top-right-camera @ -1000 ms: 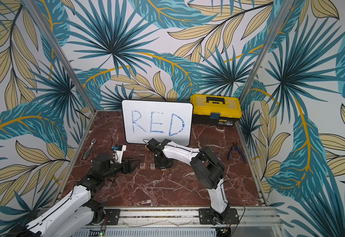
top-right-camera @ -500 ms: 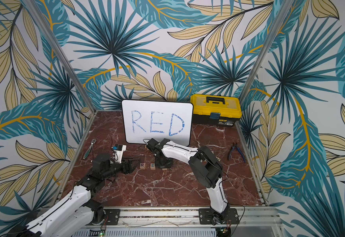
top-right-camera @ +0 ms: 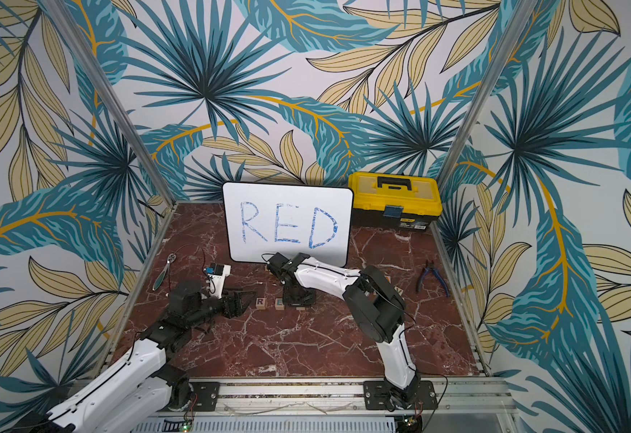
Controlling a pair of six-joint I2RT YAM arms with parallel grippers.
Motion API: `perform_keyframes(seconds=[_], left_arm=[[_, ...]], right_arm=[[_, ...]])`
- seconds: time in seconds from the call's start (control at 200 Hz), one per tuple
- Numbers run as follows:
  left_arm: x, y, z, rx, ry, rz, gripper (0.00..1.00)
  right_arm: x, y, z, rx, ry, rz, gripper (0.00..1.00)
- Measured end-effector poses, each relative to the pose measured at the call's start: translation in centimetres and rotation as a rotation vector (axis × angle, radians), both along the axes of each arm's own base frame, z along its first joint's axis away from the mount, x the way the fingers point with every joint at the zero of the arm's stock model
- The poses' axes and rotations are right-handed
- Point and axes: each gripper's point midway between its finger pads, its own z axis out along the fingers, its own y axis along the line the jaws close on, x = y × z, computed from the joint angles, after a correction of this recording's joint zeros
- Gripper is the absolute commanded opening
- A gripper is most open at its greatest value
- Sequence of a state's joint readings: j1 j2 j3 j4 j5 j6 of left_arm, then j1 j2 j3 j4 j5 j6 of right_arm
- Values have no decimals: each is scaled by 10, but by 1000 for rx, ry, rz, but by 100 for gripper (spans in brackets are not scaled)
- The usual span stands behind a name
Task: Assemble the uppercase word "red" with letter blocks
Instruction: Place the letter block at the center of the board.
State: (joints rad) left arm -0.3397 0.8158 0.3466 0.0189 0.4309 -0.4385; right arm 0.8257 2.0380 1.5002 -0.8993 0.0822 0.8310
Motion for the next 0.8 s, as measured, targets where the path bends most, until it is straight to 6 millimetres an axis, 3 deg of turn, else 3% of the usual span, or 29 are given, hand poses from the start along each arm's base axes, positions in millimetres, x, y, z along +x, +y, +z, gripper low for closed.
perform_keyframes(seconds=[0.436, 0.796], left_arm=[[-2, 1, -1, -1, -2, 0, 74], [-2, 1, -1, -1, -3, 0, 74]], right_arm=[[3, 3, 0, 3, -3, 0, 33], [0, 3, -8, -10, 11, -3, 41]])
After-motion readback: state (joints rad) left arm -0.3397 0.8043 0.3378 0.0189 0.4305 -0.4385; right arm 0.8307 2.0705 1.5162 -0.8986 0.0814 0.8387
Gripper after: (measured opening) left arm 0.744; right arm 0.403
